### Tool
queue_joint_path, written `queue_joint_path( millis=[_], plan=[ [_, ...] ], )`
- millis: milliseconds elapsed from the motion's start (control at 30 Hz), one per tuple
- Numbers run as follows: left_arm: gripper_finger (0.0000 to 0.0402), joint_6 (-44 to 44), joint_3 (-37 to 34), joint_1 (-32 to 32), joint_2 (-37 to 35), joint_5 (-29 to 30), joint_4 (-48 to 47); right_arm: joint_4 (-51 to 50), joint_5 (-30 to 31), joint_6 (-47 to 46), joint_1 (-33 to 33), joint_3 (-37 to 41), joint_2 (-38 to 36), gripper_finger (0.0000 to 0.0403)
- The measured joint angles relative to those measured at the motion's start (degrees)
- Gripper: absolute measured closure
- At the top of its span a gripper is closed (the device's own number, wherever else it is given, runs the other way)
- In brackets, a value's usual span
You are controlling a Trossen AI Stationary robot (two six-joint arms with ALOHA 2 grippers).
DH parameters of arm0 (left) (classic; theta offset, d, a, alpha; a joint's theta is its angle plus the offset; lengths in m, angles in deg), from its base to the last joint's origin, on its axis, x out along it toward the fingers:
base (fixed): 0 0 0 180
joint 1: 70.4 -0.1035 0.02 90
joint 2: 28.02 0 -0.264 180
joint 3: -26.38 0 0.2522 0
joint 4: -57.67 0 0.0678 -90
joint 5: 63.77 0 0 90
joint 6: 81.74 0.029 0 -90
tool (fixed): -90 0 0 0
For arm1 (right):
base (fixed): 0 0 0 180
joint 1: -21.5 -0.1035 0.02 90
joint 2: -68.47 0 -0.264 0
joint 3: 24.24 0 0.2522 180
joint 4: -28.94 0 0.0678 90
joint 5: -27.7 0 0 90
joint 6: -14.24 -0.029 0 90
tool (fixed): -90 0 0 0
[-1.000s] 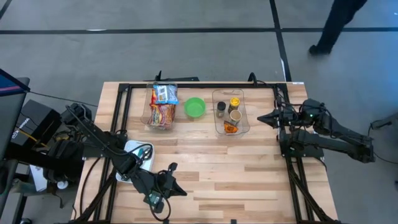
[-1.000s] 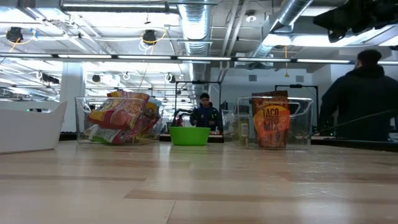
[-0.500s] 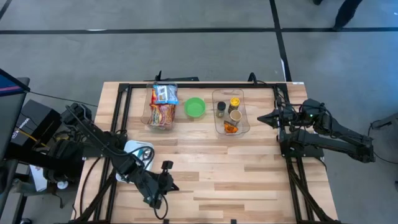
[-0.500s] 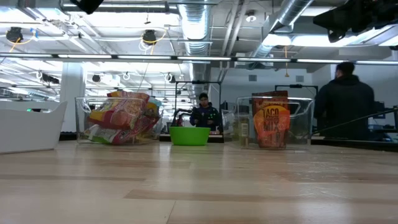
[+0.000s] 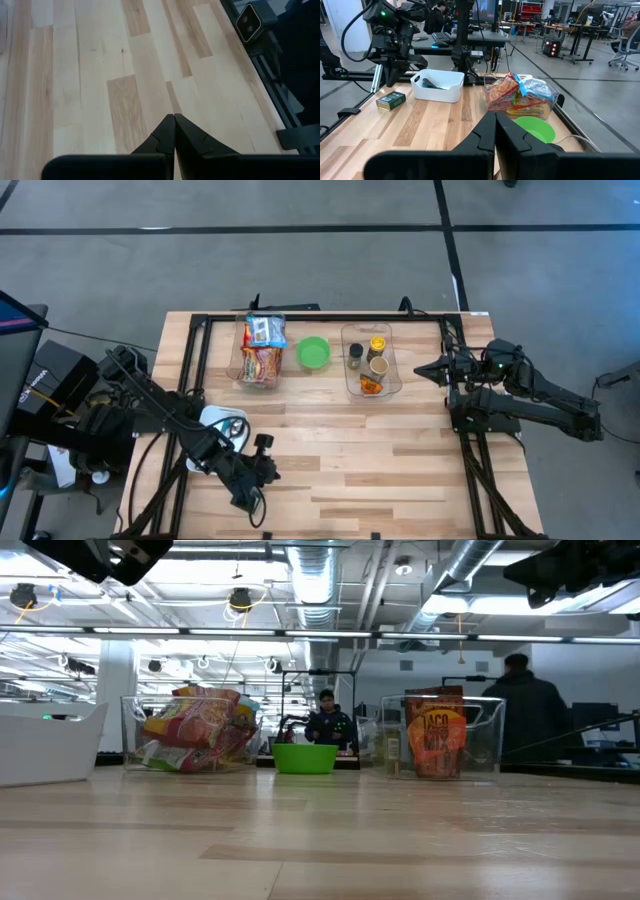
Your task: Pick & Place Food Item
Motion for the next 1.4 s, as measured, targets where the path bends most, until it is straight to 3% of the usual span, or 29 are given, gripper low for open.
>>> queue_joint_path(
  millis=[300,733,900,1233,1400],
  plan=[
    [0.0402,0.0,0.0,-0.2,0.0,0.1,1.4,0.0,0.0,0.0,0.0,0.0,0.0,0.0403],
    [0.0402,-1.9,0.0,-0.4,-0.2,1.3,12.1,0.0,0.0,0.0,0.0,0.0,0.0,0.0403],
    [0.0402,-1.9,0.0,0.1,-0.2,-2.5,8.5,0.0,0.0,0.0,0.0,0.0,0.0,0.0403],
    [0.0402,12.4,0.0,0.3,-0.2,-23.0,-4.9,0.0,0.0,0.0,0.0,0.0,0.0,0.0403],
    [0.0402,13.5,0.0,0.3,-0.2,-24.4,-9.7,0.0,0.0,0.0,0.0,0.0,0.0,0.0403]
  ],
)
